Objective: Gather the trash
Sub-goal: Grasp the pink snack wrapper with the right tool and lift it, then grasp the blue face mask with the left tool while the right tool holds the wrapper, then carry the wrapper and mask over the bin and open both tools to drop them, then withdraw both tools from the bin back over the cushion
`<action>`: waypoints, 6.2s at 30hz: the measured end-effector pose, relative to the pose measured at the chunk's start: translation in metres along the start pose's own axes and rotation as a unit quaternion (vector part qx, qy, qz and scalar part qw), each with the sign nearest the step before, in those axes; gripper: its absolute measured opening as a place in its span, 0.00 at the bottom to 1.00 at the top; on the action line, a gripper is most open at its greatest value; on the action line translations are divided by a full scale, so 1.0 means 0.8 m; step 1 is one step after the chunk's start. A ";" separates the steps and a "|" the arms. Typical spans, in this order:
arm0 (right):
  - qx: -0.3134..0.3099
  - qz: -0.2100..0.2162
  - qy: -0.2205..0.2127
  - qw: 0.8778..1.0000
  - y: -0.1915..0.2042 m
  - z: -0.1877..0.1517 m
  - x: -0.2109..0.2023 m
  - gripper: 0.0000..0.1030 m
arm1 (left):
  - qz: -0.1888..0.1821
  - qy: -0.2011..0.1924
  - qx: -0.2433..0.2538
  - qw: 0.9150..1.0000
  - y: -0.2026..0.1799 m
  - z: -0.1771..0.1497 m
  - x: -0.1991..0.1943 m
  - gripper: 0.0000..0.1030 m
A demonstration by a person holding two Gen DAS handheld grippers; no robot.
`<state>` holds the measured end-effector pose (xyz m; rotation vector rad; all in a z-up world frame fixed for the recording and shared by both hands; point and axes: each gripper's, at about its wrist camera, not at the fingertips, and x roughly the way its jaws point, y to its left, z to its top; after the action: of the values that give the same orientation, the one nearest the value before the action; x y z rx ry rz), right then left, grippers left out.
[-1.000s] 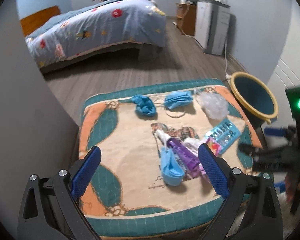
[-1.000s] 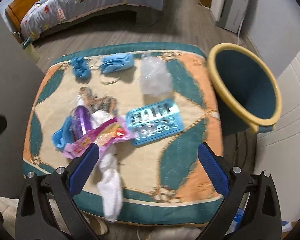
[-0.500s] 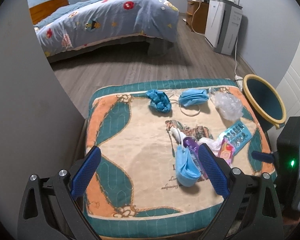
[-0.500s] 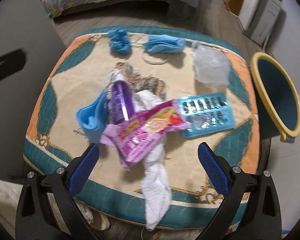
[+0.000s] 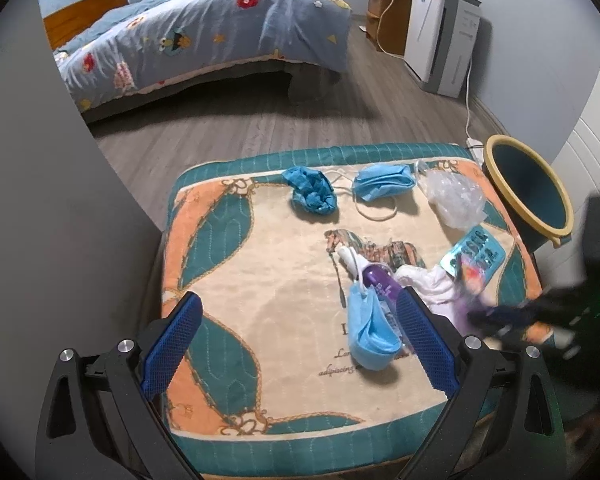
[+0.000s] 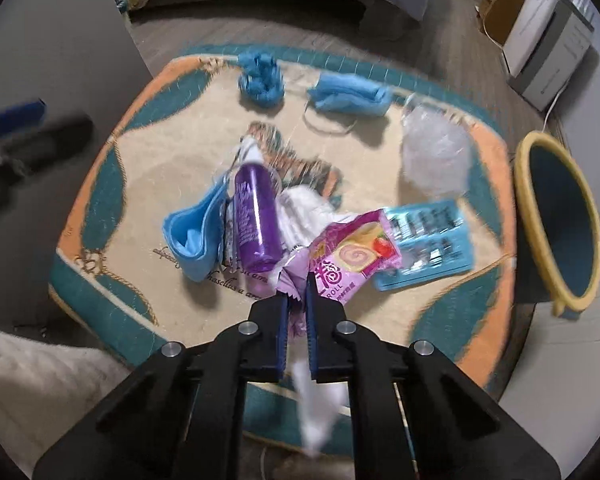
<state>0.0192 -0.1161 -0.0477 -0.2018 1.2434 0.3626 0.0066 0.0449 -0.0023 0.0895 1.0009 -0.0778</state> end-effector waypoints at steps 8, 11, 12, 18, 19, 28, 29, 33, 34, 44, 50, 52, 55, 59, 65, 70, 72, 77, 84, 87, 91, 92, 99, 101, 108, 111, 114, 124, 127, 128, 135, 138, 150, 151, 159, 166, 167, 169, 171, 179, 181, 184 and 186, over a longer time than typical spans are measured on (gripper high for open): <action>0.002 -0.018 -0.098 0.995 -0.077 0.031 -0.095 0.06 | -0.024 0.027 0.017 0.999 -0.027 -0.007 0.027 0.94; 0.051 -0.005 -0.099 0.994 -0.104 0.027 -0.086 0.06 | -0.022 0.052 0.030 0.998 -0.041 -0.017 0.051 0.94; 0.074 0.000 -0.085 0.994 -0.114 0.027 -0.079 0.06 | -0.018 0.059 0.036 0.997 -0.045 -0.020 0.059 0.93; 0.089 0.005 -0.090 0.992 -0.128 0.030 -0.077 0.06 | -0.039 0.085 0.036 0.995 -0.055 -0.026 0.090 0.87; 0.088 0.008 -0.089 0.992 -0.129 0.030 -0.077 0.06 | -0.046 0.090 0.033 0.994 -0.057 -0.028 0.094 0.83; 0.065 -0.003 -0.085 0.994 -0.133 0.029 -0.069 0.06 | -0.053 0.148 0.035 0.987 -0.069 -0.042 0.126 0.41; 0.067 -0.001 -0.087 0.994 -0.135 0.028 -0.069 0.06 | -0.051 0.144 0.037 0.988 -0.070 -0.039 0.123 0.40; 0.077 0.007 -0.095 0.992 -0.145 0.029 -0.077 0.06 | -0.058 0.122 0.040 0.990 -0.071 -0.032 0.107 0.39; 0.080 0.008 -0.097 0.992 -0.147 0.029 -0.080 0.06 | -0.060 0.114 0.040 0.991 -0.071 -0.030 0.101 0.38; 0.116 0.028 -0.127 0.985 -0.173 0.032 -0.105 0.06 | -0.084 0.041 0.032 0.995 -0.067 0.003 0.054 0.37; 0.137 0.039 -0.139 0.980 -0.192 0.032 -0.113 0.06 | -0.128 -0.013 -0.006 0.992 -0.057 0.030 0.017 0.37; 0.142 0.040 -0.139 0.979 -0.196 0.032 -0.112 0.06 | -0.135 -0.027 -0.013 0.990 -0.056 0.037 0.007 0.37; 0.148 0.043 -0.137 0.979 -0.203 0.032 -0.110 0.06 | -0.151 -0.043 -0.028 0.987 -0.052 0.049 -0.003 0.37; 0.150 0.045 -0.138 0.978 -0.209 0.034 -0.110 0.06 | -0.162 -0.053 -0.043 0.984 -0.045 0.059 -0.007 0.37; 0.153 0.046 -0.137 0.978 -0.216 0.034 -0.108 0.06 | -0.160 -0.073 -0.049 0.983 -0.044 0.070 -0.016 0.37; 0.154 0.048 -0.136 0.977 -0.218 0.034 -0.106 0.06 | -0.167 -0.110 -0.047 0.979 -0.046 0.080 -0.039 0.37; 0.152 0.047 -0.135 0.978 -0.218 0.034 -0.106 0.06 | -0.166 -0.116 -0.040 0.979 -0.050 0.082 -0.045 0.37; 0.157 0.048 -0.138 0.977 -0.222 0.034 -0.109 0.06 | -0.155 -0.128 -0.026 0.979 -0.057 0.085 -0.053 0.37; 0.168 0.049 -0.149 0.973 -0.229 0.033 -0.117 0.06 | -0.142 -0.168 -0.010 0.975 -0.063 0.090 -0.079 0.37; 0.168 0.046 -0.151 0.973 -0.231 0.032 -0.118 0.06 | -0.151 -0.171 -0.008 0.974 -0.068 0.094 -0.085 0.37; 0.178 0.037 -0.159 0.970 -0.245 0.033 -0.122 0.06 | -0.155 -0.166 0.011 0.974 -0.089 0.101 -0.084 0.37; 0.185 0.037 -0.161 0.969 -0.253 0.032 -0.123 0.06 | -0.155 -0.163 0.017 0.974 -0.094 0.101 -0.081 0.37; 0.239 0.029 -0.160 0.957 -0.313 0.025 -0.115 0.06 | -0.163 -0.137 0.053 0.976 -0.140 0.114 -0.056 0.37; 0.253 0.025 -0.156 0.954 -0.331 0.021 -0.109 0.06 | -0.167 -0.127 0.068 0.975 -0.160 0.121 -0.043 0.37; 0.276 0.003 -0.141 0.951 -0.375 0.008 -0.090 0.06 | -0.182 -0.096 0.118 0.972 -0.229 0.140 0.006 0.37; 0.290 0.001 -0.132 0.948 -0.394 0.003 -0.079 0.06 | -0.187 -0.084 0.143 0.968 -0.260 0.146 0.027 0.37; 0.299 -0.003 -0.124 0.946 -0.410 -0.003 -0.068 0.06 | -0.202 -0.066 0.154 0.965 -0.290 0.154 0.051 0.37; 0.382 0.015 -0.101 0.918 -0.479 -0.035 -0.031 0.07 | -0.258 -0.048 0.138 0.955 -0.361 0.177 0.112 0.37; 0.395 0.019 -0.098 0.913 -0.486 -0.040 -0.024 0.07 | -0.262 -0.045 0.140 0.954 -0.380 0.178 0.126 0.38; 0.397 0.021 -0.097 0.912 -0.488 -0.041 -0.023 0.07 | -0.258 -0.045 0.146 0.954 -0.387 0.177 0.129 0.40; 0.399 0.029 -0.098 0.911 -0.488 -0.043 -0.023 0.12 | -0.252 -0.049 0.155 0.954 -0.401 0.175 0.138 0.68; 0.401 0.027 -0.098 0.910 -0.488 -0.043 -0.024 0.29 | -0.246 -0.049 0.151 0.956 -0.393 0.175 0.138 0.74; 0.357 -0.010 -0.115 0.927 -0.454 -0.016 -0.043 0.94 | -0.171 -0.063 0.134 0.974 -0.300 0.170 0.098 0.93; 0.349 -0.015 -0.115 0.930 -0.448 -0.012 -0.045 0.94 | -0.161 -0.065 0.133 0.976 -0.286 0.170 0.091 0.93; 0.271 -0.037 -0.113 0.955 -0.372 0.037 -0.050 0.94 | -0.068 -0.090 0.113 0.987 -0.179 0.173 0.035 0.95; 0.223 -0.030 -0.114 0.968 -0.299 0.072 -0.054 0.94 | -0.018 -0.096 0.045 0.994 -0.084 0.148 0.021 0.95; 0.212 -0.032 -0.113 0.970 -0.289 0.075 -0.054 0.94 | -0.012 -0.091 0.029 0.995 -0.069 0.144 0.025 0.95; 0.189 -0.040 -0.112 0.975 -0.267 0.081 -0.052 0.94 | -0.011 -0.076 -0.002 0.997 -0.045 0.140 0.035 0.95; 0.166 -0.044 -0.110 0.979 -0.245 0.087 -0.047 0.94 | -0.004 -0.071 -0.020 0.997 -0.019 0.135 0.043 0.95; 0.114 -0.042 -0.090 0.988 -0.187 0.109 -0.015 0.94 | 0.043 -0.047 -0.001 0.998 0.017 0.129 0.079 0.95; 0.108 -0.036 -0.085 0.990 -0.180 0.111 -0.007 0.94 | 0.042 -0.037 0.005 0.998 0.016 0.126 0.090 0.95; 0.104 -0.021 -0.079 0.991 -0.173 0.116 0.006 0.94 | 0.043 -0.015 0.018 0.999 0.011 0.121 0.114 0.95; 0.106 -0.013 -0.076 0.991 -0.173 0.120 0.015 0.94 | 0.048 -0.002 0.033 0.998 0.005 0.120 0.130 0.95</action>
<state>0.1589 -0.2093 -0.0352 -0.0086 1.1176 0.2168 0.1433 0.0354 -0.0387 0.1969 0.9892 -0.0232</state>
